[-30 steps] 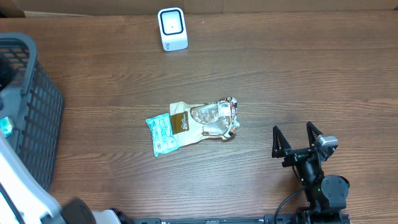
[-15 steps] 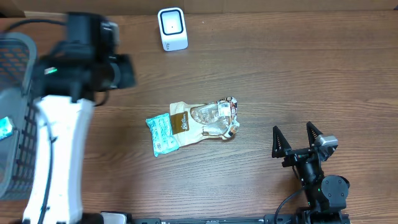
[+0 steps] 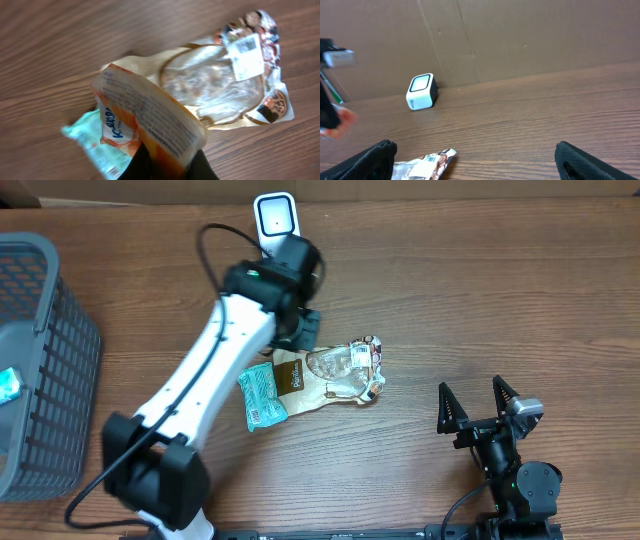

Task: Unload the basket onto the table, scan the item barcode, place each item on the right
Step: 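Carry the orange pack toward the scanner and over the snack bag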

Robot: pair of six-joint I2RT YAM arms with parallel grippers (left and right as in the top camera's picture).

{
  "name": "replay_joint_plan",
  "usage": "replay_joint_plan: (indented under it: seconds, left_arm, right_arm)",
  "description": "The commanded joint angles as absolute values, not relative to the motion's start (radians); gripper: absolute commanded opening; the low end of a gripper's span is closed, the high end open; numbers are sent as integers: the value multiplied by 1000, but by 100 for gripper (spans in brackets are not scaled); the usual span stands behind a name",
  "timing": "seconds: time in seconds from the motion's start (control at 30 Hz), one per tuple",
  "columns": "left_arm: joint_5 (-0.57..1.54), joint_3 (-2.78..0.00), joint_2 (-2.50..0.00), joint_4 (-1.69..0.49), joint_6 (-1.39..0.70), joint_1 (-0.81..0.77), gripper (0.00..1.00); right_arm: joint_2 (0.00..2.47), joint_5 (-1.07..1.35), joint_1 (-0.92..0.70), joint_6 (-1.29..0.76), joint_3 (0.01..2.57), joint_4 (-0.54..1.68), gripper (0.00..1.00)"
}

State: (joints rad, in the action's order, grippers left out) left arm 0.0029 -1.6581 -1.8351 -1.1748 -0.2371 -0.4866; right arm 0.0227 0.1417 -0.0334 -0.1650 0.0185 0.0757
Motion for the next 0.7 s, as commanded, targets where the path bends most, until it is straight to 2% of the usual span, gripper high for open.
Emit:
replay_joint_plan:
  seconds: [0.0, 0.27, 0.67]
  left_arm:
    - [-7, -1654, -1898, -1145, -263, -546, 4]
    - [-10, -1654, -1989, -1121, -270, -641, 4]
    - [-10, -1654, -2001, -863, -238, -679, 4]
  right_arm:
    - [22, 132, -34, -176, 9, 73, 100]
    - [22, 132, -34, -175, 9, 73, 100]
    - [22, 132, -34, -176, 9, 73, 100]
